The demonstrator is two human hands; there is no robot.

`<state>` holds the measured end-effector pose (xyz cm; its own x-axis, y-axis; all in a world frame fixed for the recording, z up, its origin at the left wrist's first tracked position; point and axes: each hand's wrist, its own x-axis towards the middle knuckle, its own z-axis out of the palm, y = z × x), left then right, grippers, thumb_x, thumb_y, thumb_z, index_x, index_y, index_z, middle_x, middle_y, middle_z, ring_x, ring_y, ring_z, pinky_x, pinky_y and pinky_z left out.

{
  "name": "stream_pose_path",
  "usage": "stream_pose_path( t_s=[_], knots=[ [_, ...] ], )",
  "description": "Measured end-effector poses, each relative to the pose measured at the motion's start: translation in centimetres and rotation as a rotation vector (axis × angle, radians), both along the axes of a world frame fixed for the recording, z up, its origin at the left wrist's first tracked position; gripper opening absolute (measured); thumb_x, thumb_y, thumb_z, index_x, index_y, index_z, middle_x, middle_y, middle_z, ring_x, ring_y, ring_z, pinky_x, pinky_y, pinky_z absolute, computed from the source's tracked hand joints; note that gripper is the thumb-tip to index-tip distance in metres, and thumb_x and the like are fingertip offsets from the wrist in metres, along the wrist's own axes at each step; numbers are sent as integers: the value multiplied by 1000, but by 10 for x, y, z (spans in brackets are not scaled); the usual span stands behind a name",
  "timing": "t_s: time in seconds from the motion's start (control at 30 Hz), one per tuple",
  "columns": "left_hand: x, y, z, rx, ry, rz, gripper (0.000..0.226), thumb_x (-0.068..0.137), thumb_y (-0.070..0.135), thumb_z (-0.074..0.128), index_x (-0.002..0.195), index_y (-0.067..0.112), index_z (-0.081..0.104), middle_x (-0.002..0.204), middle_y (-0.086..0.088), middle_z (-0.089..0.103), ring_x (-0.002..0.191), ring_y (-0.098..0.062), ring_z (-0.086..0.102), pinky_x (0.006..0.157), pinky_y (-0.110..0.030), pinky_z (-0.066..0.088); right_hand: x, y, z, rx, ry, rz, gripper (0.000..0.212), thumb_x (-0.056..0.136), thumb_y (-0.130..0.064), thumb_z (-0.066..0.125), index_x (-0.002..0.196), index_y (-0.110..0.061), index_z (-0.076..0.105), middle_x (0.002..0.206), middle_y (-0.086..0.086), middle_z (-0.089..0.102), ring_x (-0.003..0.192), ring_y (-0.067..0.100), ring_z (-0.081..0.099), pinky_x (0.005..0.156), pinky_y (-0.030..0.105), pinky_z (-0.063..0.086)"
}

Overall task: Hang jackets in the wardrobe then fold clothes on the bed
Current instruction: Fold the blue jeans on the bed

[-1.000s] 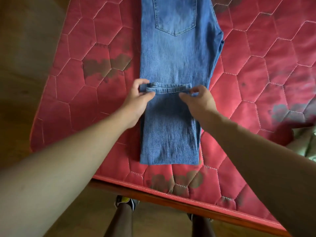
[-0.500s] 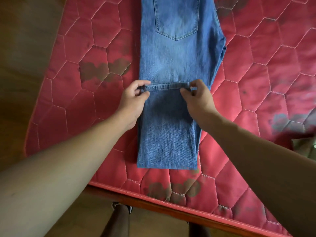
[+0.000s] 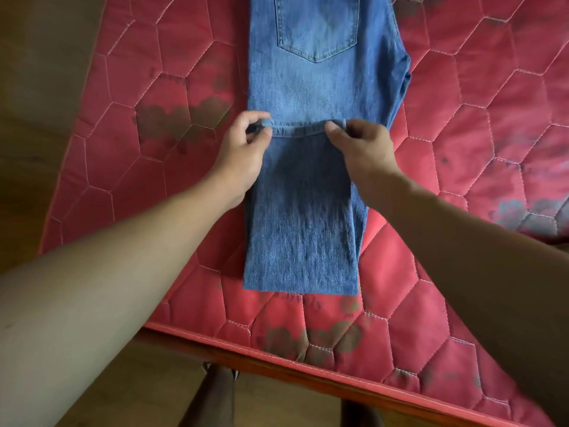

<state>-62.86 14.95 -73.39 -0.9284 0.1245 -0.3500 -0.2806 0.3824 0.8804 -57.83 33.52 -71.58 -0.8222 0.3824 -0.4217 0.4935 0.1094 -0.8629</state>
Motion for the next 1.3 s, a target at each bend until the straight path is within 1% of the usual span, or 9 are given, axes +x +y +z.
stream_pose_path(
  t_s=[0.07,0.17,0.23,0.33,0.5,0.63,0.8,1.1,1.3],
  knots=[
    [-3,2,5,-36,40,-17,26,98,12,60,121,24,59,107,9,56,83,9,55,82,-9,42,-4,4,-3,139,1,58,35,94,-35,70,80,-4,60,71,5,38,63,14,35,55,28,31],
    [4,-1,8,-289,365,-78,42,93,10,59,135,12,55,128,-10,49,111,-13,56,102,-24,46,4,10,-12,533,35,184,45,96,-37,60,134,-12,57,119,10,53,107,26,53,99,36,43],
    [26,1,4,-451,585,-277,47,94,11,55,141,3,51,143,-23,44,134,-32,45,118,-38,33,21,8,-21,787,137,304,54,98,-37,51,145,-10,49,144,20,46,131,39,45,109,50,39],
    [59,2,-22,-754,601,-583,63,101,33,45,156,8,30,165,-19,19,154,-34,17,123,-52,19,44,-2,-41,1026,64,603,68,101,-50,42,158,-14,31,167,15,20,154,36,17,122,61,17],
    [69,-10,-54,-965,553,-581,71,102,49,31,160,10,19,169,-6,8,156,-25,6,123,-54,13,56,0,-72,1112,-53,645,80,99,-69,21,163,-24,6,171,8,-5,158,26,-5,125,59,3],
    [69,-5,-39,-955,506,-591,71,103,48,32,160,10,18,169,-10,8,156,-28,7,123,-55,15,53,-3,-56,1088,-100,670,80,101,-67,22,163,-20,5,170,12,-9,157,29,-8,124,60,3],
    [145,-36,-27,-894,475,-654,69,100,42,38,160,12,23,168,-19,7,155,-35,6,120,-58,22,143,-36,-40,1026,-9,708,76,101,-58,35,160,-10,28,170,14,6,157,34,1,124,61,8],
    [183,-53,-37,-842,512,-620,68,100,43,44,159,13,28,167,-21,10,155,-37,9,122,-56,20,188,-46,-55,981,10,695,80,99,-59,39,162,-14,21,170,14,4,157,34,0,125,57,11],
    [127,-36,-11,-347,152,45,62,87,25,72,142,12,49,130,-10,48,117,-29,54,107,-42,43,127,-31,-12,346,-113,-15,66,86,-30,72,144,-13,46,135,14,47,120,31,51,106,46,44]
  ],
)
